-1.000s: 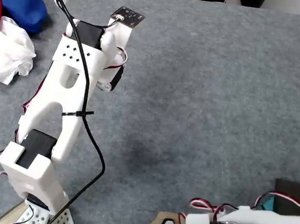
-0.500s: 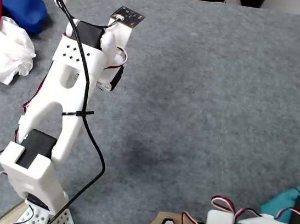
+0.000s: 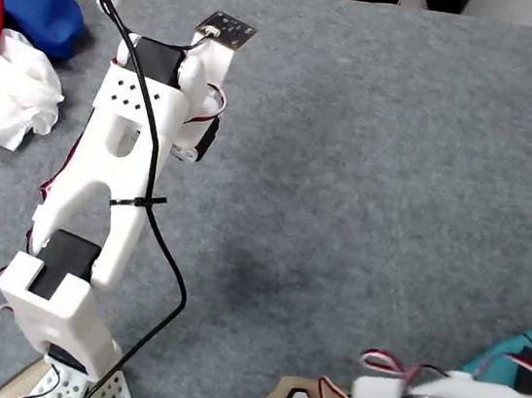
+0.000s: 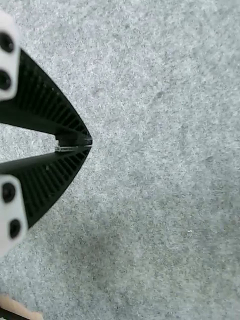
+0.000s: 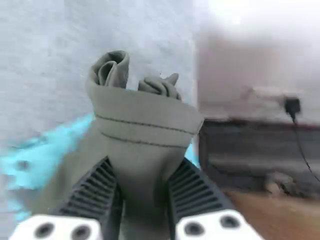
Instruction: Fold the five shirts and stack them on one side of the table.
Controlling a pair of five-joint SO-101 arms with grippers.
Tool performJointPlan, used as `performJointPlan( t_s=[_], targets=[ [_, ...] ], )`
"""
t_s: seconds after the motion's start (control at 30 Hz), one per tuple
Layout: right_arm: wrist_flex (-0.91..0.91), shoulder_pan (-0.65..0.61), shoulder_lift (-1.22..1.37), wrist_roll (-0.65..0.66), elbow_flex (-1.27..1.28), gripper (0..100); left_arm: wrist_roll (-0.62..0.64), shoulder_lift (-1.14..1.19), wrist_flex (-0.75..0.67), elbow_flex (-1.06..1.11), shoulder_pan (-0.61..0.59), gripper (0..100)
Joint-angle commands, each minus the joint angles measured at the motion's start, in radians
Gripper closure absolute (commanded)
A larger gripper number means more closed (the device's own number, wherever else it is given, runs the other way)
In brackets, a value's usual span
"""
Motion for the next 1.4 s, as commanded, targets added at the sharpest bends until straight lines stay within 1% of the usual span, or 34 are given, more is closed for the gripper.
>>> performJointPlan(
  t_s=[0.0,0.1,0.2,0.27,0.37,0.47,0.53,0.67,0.77,0.9,1.0,1.2,1.37],
  targets=[
    [0.054,-0.183,-0.170,-0.078,-0.061,99.2,0.005,-0.044,0.009,-0.005,0.012,98],
    [0.112,-0.344,-0.291,-0.149,-0.054,99.2,0.008,-0.044,0.009,0.002,0.012,98],
    [0.149,-0.478,-0.389,-0.216,-0.054,99.2,0.009,-0.044,0.009,0.002,0.011,98],
    [0.173,-0.539,-0.440,-0.241,-0.054,99.2,0.009,-0.044,0.009,0.002,0.011,98],
    [0.224,-0.575,-0.483,-0.253,-0.053,99.2,0.009,-0.044,0.009,0.002,0.009,98],
    [0.261,-0.547,-0.481,-0.245,-0.027,99.1,0.009,-0.044,0.009,0.002,0.009,98],
    [0.230,-0.496,-0.473,-0.238,0.041,99.1,0.009,-0.044,0.009,-0.003,0.011,98],
    [0.020,-0.372,-0.440,-0.150,0.234,99.1,0.009,-0.044,0.009,-0.008,0.011,98],
    [-0.147,-0.280,-0.410,-0.061,0.363,99.1,0.008,-0.044,0.009,-0.008,0.011,98],
    [-0.296,-0.191,-0.367,0.037,0.475,99.1,0.008,-0.044,0.009,-0.008,0.012,98],
    [-0.382,-0.143,-0.328,0.068,0.510,99.1,0.006,-0.044,0.009,-0.008,0.012,98],
    [-0.503,-0.065,-0.260,0.077,0.510,99.0,0.006,-0.044,0.009,-0.006,0.012,98],
    [-0.540,-0.013,-0.252,0.129,0.513,99.0,0.006,-0.044,0.009,-0.008,0.012,98]
  ],
)
